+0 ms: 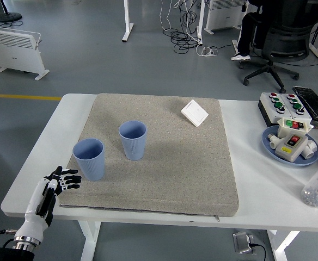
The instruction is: Push cup pick cup insert cup
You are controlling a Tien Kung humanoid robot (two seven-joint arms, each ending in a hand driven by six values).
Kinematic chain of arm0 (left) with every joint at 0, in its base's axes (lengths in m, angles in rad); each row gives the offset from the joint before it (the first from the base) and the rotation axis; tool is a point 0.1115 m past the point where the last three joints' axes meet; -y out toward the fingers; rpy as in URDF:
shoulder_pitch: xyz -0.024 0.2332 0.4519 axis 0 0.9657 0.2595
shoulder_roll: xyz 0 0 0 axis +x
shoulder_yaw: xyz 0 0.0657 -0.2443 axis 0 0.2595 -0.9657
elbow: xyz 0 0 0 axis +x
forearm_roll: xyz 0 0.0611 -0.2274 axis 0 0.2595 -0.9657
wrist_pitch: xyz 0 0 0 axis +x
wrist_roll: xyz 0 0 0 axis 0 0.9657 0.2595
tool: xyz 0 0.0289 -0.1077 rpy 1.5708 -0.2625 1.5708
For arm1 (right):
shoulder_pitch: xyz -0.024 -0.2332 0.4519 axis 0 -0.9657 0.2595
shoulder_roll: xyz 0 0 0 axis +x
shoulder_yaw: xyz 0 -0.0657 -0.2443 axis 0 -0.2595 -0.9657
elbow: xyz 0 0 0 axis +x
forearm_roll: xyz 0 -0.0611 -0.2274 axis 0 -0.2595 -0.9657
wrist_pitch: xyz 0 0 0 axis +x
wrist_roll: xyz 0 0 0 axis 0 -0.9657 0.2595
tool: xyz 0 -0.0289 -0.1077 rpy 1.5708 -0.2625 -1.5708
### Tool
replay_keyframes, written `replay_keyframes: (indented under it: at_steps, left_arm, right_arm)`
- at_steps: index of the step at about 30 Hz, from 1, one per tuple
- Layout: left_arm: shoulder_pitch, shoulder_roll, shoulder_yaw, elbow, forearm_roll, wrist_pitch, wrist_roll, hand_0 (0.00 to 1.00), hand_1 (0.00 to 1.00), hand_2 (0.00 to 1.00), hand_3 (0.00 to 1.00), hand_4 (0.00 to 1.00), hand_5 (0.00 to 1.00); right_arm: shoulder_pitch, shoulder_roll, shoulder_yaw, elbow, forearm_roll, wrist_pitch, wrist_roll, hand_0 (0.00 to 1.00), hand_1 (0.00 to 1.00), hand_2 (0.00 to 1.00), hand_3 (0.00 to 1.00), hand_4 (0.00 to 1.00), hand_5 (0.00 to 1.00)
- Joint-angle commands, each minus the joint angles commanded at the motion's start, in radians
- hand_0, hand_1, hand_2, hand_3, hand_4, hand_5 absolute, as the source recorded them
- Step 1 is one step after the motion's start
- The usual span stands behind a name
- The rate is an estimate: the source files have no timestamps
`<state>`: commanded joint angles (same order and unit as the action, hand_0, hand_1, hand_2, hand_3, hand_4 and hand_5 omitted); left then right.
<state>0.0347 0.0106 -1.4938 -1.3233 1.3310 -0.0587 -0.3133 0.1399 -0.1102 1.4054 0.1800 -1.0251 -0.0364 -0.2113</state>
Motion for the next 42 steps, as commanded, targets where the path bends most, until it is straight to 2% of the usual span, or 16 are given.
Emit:
replay_keyframes:
  at_steps: [1,2,7,8,14,27,42]
  left_arm:
    - [-0.004,-0.002,0.001,0.005,0.004,-0.003,0.004,0.593,0.6,0.55,0.547,0.598,0.998]
    - [-0.007,-0.003,0.002,0.008,0.007,-0.005,0.006,0.638,0.633,0.563,0.553,0.598,0.998]
    - [-0.027,-0.009,0.009,0.03,0.038,-0.01,0.011,0.638,0.633,0.563,0.553,0.598,0.998]
    - [-0.037,-0.011,0.009,0.04,0.053,-0.013,0.017,0.676,0.661,0.579,0.557,0.595,0.998]
    - [-0.086,-0.011,0.002,0.094,0.11,-0.033,0.037,0.688,0.671,0.585,0.56,0.59,0.998]
    - [-0.142,-0.011,0.01,0.155,0.131,-0.042,0.033,0.697,0.672,0.585,0.561,0.588,0.998]
    - [-0.179,-0.008,0.035,0.223,0.136,-0.046,0.023,0.729,0.671,0.587,0.56,0.594,0.998]
  right_arm:
    - [0.0,0.0,0.0,0.0,0.0,0.0,0.0,0.759,0.661,0.683,0.563,0.094,0.47]
    - [0.0,0.0,0.0,0.0,0.0,0.0,0.0,0.759,0.662,0.683,0.563,0.094,0.469]
    - [0.0,0.0,0.0,0.0,0.003,0.0,0.0,0.759,0.662,0.683,0.563,0.094,0.469]
    - [0.0,0.0,-0.001,0.0,0.003,0.0,-0.001,0.758,0.662,0.683,0.563,0.094,0.469]
    - [0.0,0.001,-0.002,0.0,0.004,0.0,-0.001,0.759,0.661,0.683,0.563,0.094,0.468]
    - [-0.002,0.002,-0.003,0.0,0.005,0.0,-0.002,0.759,0.661,0.683,0.563,0.095,0.464]
    - [-0.003,0.005,-0.001,0.0,0.001,-0.002,-0.003,0.759,0.659,0.683,0.563,0.095,0.466]
